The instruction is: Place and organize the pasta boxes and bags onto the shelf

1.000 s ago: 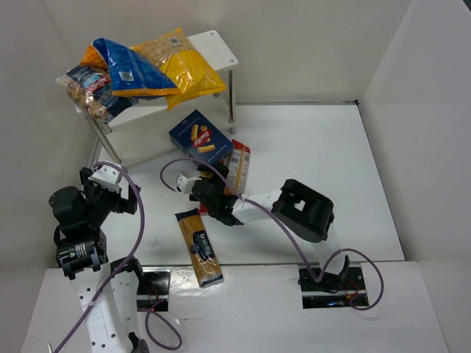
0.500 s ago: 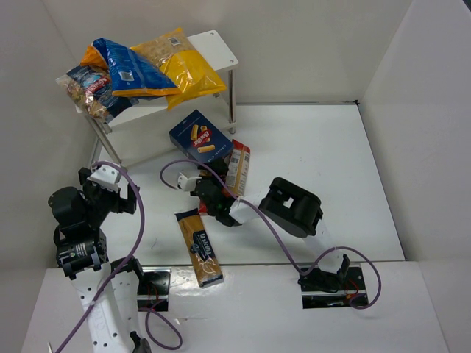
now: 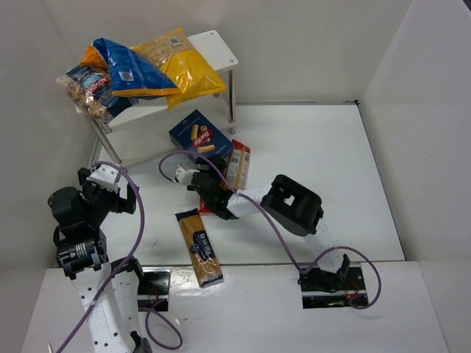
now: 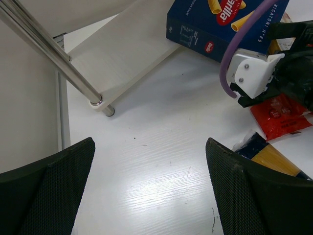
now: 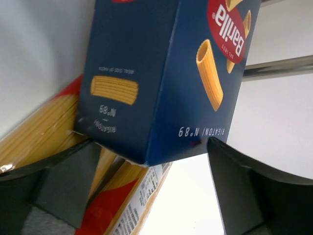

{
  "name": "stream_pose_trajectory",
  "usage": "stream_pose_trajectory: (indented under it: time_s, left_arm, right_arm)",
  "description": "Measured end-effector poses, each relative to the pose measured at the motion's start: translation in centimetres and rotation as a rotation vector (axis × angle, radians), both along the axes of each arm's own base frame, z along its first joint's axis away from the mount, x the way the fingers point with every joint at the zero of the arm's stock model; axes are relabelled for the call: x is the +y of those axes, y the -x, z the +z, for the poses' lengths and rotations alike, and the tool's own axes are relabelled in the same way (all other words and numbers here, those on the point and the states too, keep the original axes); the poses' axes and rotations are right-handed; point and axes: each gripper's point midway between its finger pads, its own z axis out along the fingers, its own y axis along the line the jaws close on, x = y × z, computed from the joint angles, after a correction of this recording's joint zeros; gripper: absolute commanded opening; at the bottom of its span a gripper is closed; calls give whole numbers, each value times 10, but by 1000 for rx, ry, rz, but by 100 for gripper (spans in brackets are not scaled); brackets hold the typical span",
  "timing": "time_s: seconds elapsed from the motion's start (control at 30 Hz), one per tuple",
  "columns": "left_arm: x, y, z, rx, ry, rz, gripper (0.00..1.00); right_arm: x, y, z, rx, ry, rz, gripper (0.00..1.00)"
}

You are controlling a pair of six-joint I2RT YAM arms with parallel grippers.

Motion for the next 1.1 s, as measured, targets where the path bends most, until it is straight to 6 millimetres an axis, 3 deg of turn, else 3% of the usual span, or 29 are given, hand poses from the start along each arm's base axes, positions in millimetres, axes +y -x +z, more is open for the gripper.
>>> stream_pose_trajectory:
  time_s: [0.27,0.4,0.73,0.9,0.97,1.1]
  left_arm:
    - [0,0,0,0,0,0,100]
    - [0,0,0,0,0,0,100]
    - [0,0,0,0,0,0,100]
    - [0,0,0,0,0,0,100]
    - [0,0,0,0,0,0,100]
    - [0,0,0,0,1,0,100]
  right_arm:
    - [-3,-6,3,1,4,-24,72]
    - [-3,-9,7,-3,4,-38,51]
    - [4,-24,21,37,-65,-65,32]
    - [1,-49,37,97,-146,-99,23]
    - [-2,-66,53,109,-209,-113,20]
    - [-29,-110,86,105,-348,-175,17]
